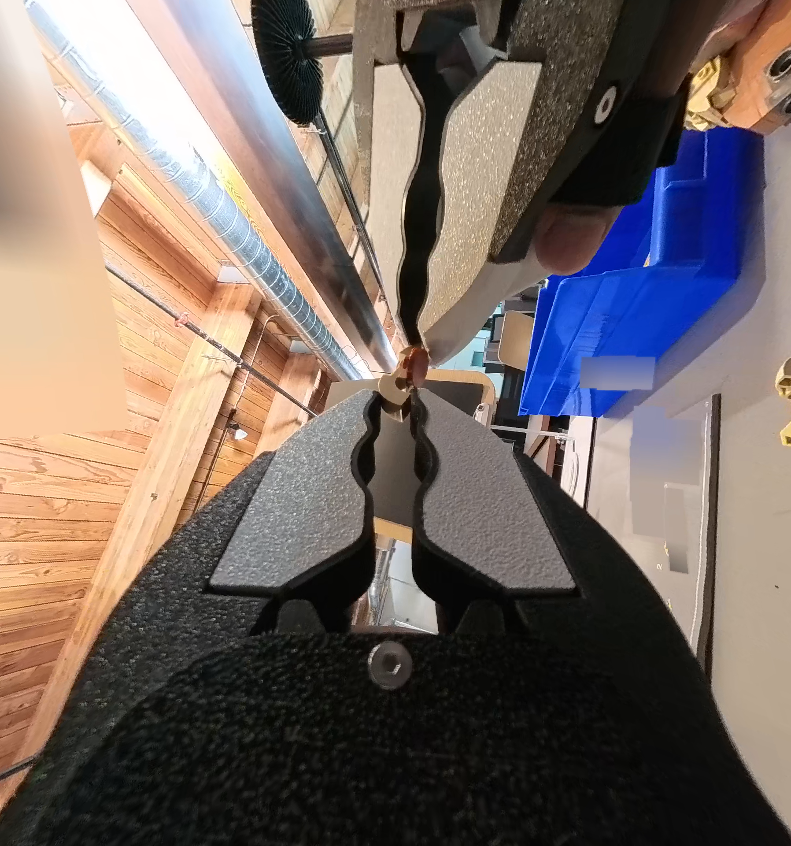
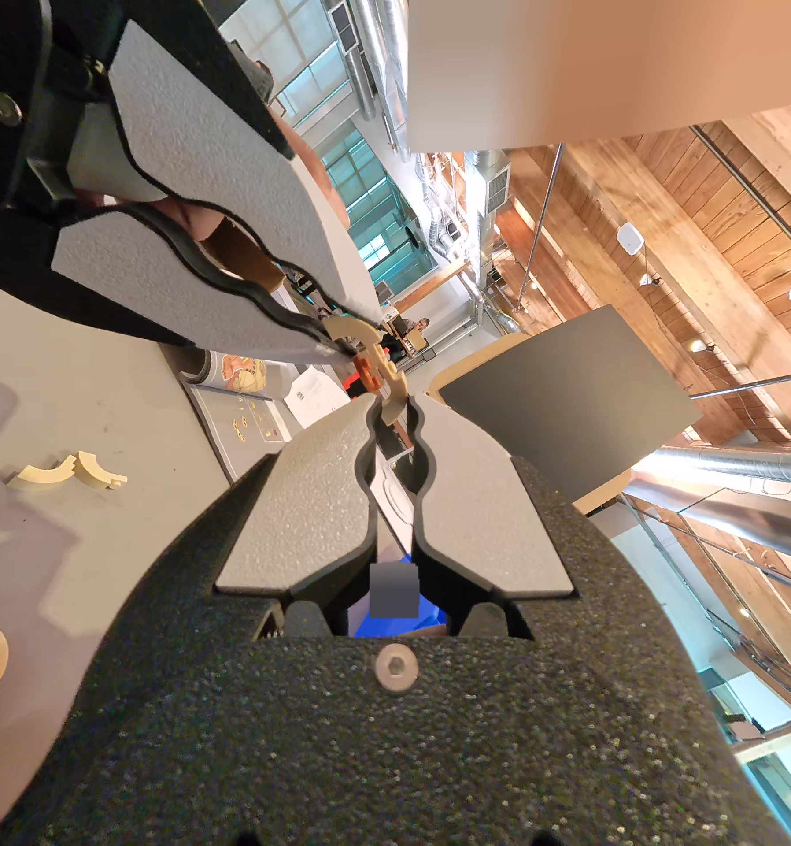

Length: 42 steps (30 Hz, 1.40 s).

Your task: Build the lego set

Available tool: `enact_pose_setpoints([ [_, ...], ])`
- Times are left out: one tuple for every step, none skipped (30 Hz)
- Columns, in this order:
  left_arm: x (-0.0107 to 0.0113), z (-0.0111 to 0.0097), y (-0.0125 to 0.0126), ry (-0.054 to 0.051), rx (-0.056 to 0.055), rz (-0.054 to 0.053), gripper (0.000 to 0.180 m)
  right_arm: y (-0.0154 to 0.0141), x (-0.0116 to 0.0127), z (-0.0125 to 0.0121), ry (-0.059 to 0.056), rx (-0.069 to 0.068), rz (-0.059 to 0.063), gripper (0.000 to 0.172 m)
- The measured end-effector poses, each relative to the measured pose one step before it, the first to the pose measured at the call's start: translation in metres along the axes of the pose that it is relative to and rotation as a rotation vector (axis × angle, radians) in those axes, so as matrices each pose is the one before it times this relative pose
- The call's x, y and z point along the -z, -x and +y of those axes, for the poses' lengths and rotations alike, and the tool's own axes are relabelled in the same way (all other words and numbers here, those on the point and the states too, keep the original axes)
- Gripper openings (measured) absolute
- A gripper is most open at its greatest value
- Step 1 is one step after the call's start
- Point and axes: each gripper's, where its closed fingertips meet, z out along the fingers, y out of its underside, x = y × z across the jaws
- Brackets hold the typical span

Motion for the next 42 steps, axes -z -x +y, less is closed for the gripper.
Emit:
enact_pose_setpoints([
  [0.00006, -0.00007, -0.00014, -0.0011, -0.0006, 0.0009, 0.011, 0.00018, 0.00021, 0.00002, 0.0005, 0.0063, -0.003, 0.009],
  [0.00002, 0.0001, -0.00009, 0.0, -0.0003, 0.0009, 0.011, 0.00006, 0.00015, -0.00011, -0.0001, 0.0065, -0.0028, 0.009],
  [0.00004, 0.00008, -0.00008, -0.0001, -0.0011, 0.0005, 0.011, 0.00025, 0.00019, -0.00004, 0.0004, 0.0055, -0.0038, 0.009],
  [0.00006, -0.00008, -0.00027, -0.0006, -0.0031, 0.0016, 0.011, 0.00031, 0.0, 0.00014, 0.0016, 0.0046, -0.0054, 0.009],
  [0.00014, -0.00017, -0.00038, -0.0012, -0.0042, 0.0025, 0.011, 0.00055, -0.00014, 0.00036, 0.0024, 0.0044, -0.0065, 0.009],
  [0.00007, -0.00023, -0.00064, -0.0017, -0.0048, 0.0031, 0.011, 0.0007, -0.00008, 0.00046, 0.0021, 0.0046, -0.0077, 0.009],
  [0.00018, -0.00015, -0.00049, -0.0016, -0.0052, 0.0026, 0.011, 0.00066, -0.00012, 0.00042, 0.0002, 0.0062, -0.0075, 0.009],
  [0.00023, -0.00019, -0.00071, -0.0025, -0.0045, 0.004, 0.011, 0.00026, -0.00003, 0.00028, -0.0015, 0.008, -0.0051, 0.009],
  [0.00009, -0.0002, -0.00045, -0.002, -0.0036, 0.0028, 0.011, 0.00013, 0.00018, 0.00004, -0.0027, 0.0063, -0.0039, 0.009],
  [0.0001, 0.0, -0.00024, -0.0013, -0.001, 0.0012, 0.011, 0.0002, 0.00038, -0.00011, -0.0026, 0.0054, -0.0052, 0.008],
  [0.00009, 0.00003, -0.00033, -0.0011, -0.0005, 0.0023, 0.011, 0.00019, 0.00029, -0.00022, -0.0022, 0.0046, -0.0065, 0.008],
  [0.0001, -0.00005, -0.00018, -0.0002, -0.0031, 0.0002, 0.011, 0.00027, 0.00029, -0.0002, -0.0027, 0.0026, -0.0081, 0.008],
  [0.00008, 0.00004, -0.00007, -0.0004, -0.0024, -0.0003, 0.011, 0.00036, 0.00029, 0.0, -0.0021, 0.0026, -0.0102, 0.007],
  [0.00006, -0.00019, -0.00044, -0.0005, -0.0022, 0.0016, 0.011, 0.00048, 0.00013, 0.00022, 0.0004, 0.0002, -0.0117, 0.008],
  [-0.00009, -0.00007, -0.00042, 0.0007, -0.0048, 0.0007, 0.011, 0.00061, 0.00004, 0.00023, 0.0007, -0.0039, -0.012, 0.008],
  [0.00007, -0.00042, -0.00036, 0.0, -0.0064, 0.0001, 0.011, 0.00075, -0.00013, 0.00055, 0.003, -0.0077, -0.0127, 0.008],
  [-0.00013, -0.00034, -0.00063, 0.0017, -0.0068, 0.0018, 0.011, 0.00061, -0.00026, 0.00079, 0.0066, -0.0104, -0.0117, 0.007],
  [-0.0001, -0.00004, -0.00063, 0.0032, -0.0075, -0.0005, 0.011, 0.00058, -0.00014, 0.00056, 0.0062, -0.0125, -0.0097, 0.007],
  [-0.00009, -0.00015, -0.00031, 0.0017, -0.0058, -0.0012, 0.011, 0.00036, -0.00008, 0.00024, 0.0041, -0.0125, -0.009, 0.007],
  [0.00001, 0.00002, -0.00021, 0.0017, -0.005, -0.0014, 0.011, 0.00036, 0.00011, 0.0002, 0.0035, -0.0111, -0.0082, 0.007],
  [-0.0001, -0.00013, -0.00001, 0.0019, -0.0069, -0.0022, 0.011, 0.00023, 0.0001, 0.00008, 0.0043, -0.0109, -0.008, 0.007],
  [-0.00011, -0.00016, -0.00006, 0.0025, -0.0083, -0.0027, 0.011, 0.00022, 0.00006, 0.00024, 0.0045, -0.0152, -0.0092, 0.007],
  [-0.00012, -0.00009, -0.0001, 0.0031, -0.0092, -0.0028, 0.011, 0.00026, 0.00014, 0.00017, 0.0034, -0.0184, -0.011, 0.007],
  [-0.00014, -0.00025, -0.00005, 0.0027, -0.0074, -0.0024, 0.011, 0.00017, 0.0002, 0.00014, 0.0025, -0.0151, -0.011, 0.007],
  [-0.00008, -0.00008, -0.00008, 0.0017, -0.0065, -0.0018, 0.011, 0.00023, 0.00012, 0.00007, 0.0019, -0.0115, -0.0089, 0.007],
  [-0.0001, -0.00017, -0.00004, 0.001, -0.0048, -0.0013, 0.011, 0.00024, 0.00023, 0.00024, 0.0027, -0.0078, -0.0065, 0.007],
  [-0.00009, -0.00015, -0.0001, 0.0013, -0.0046, -0.001, 0.011, 0.00027, 0.00017, 0.00009, 0.0035, -0.0039, -0.0047, 0.007],
  [-0.00006, -0.00008, -0.00004, 0.001, -0.0019, -0.0013, 0.011, 0.00038, 0.00009, 0.00011, 0.0024, -0.0018, -0.0037, 0.007],
  [0.00002, 0.00007, 0.0, 0.0006, -0.0015, -0.0009, 0.011, 0.00038, 0.00009, -0.00004, 0.0013, -0.0051, -0.0047, 0.007],
  [0.00001, -0.00001, 0.00026, 0.0008, -0.0021, -0.0025, 0.011, 0.00016, 0.0002, -0.00024, -0.0023, -0.0052, -0.0025, 0.007],
  [-0.0001, 0.00009, 0.00043, 0.0008, 0.0108, -0.0014, 0.011, -0.00004, 0.00014, -0.00042, -0.0051, 0.003, 0.0024, 0.007],
  [-0.00018, 0.00058, 0.0005, 0.0017, 0.0183, 0.0005, 0.011, 0.0001, 0.00008, -0.00042, -0.0066, 0.0117, 0.006, 0.007],
  [-0.00013, 0.00054, 0.00061, 0.0018, 0.0136, -0.0009, 0.011, -0.00026, 0.00007, -0.00071, -0.01, 0.0155, 0.0107, 0.007],
  [-0.00007, 0.00031, 0.00069, 0.0019, 0.0121, -0.0027, 0.01, -0.0004, 0.00028, -0.00058, -0.009, 0.0156, 0.0133, 0.007],
  [-0.00017, 0.0001, 0.00049, 0.0025, 0.013, -0.0019, 0.01, -0.00045, 0.00015, -0.00072, -0.0063, 0.0135, 0.0135, 0.007],
  [-0.00006, -0.00002, 0.0008, 0.0019, 0.0095, -0.0036, 0.01, -0.0007, 0.00045, -0.00098, -0.0078, 0.0124, 0.0133, 0.007],
  [0.0001, -0.00031, 0.00135, 0.0008, 0.0034, -0.0055, 0.01, -0.00074, 0.00046, -0.00123, -0.0096, 0.0132, 0.013, 0.007],
  [-0.00002, -0.00021, 0.00126, 0.0007, 0.0041, -0.0047, 0.01, -0.00047, 0.00044, -0.00099, -0.0073, 0.0129, 0.0112, 0.007],
  [0.00008, -0.00007, 0.0008, 0.0011, 0.0081, -0.0024, 0.01, -0.00038, 0.00028, -0.00074, -0.0049, 0.0112, 0.0089, 0.007],
  [0.00007, -0.00011, 0.00058, 0.0002, 0.0052, -0.0022, 0.01, -0.00016, 0.00022, -0.00052, -0.0039, 0.0097, 0.0066, 0.007],
  [0.00014, 0.00002, 0.00035, 0.0004, 0.0017, -0.0017, 0.01, 0.00007, 0.00011, -0.00042, -0.0029, 0.0101, 0.0048, 0.007],
  [0.00012, 0.00016, 0.00015, 0.0006, 0.0012, -0.0008, 0.01, 0.00012, -0.00001, -0.00013, -0.0013, 0.0092, 0.0037, 0.007],
])
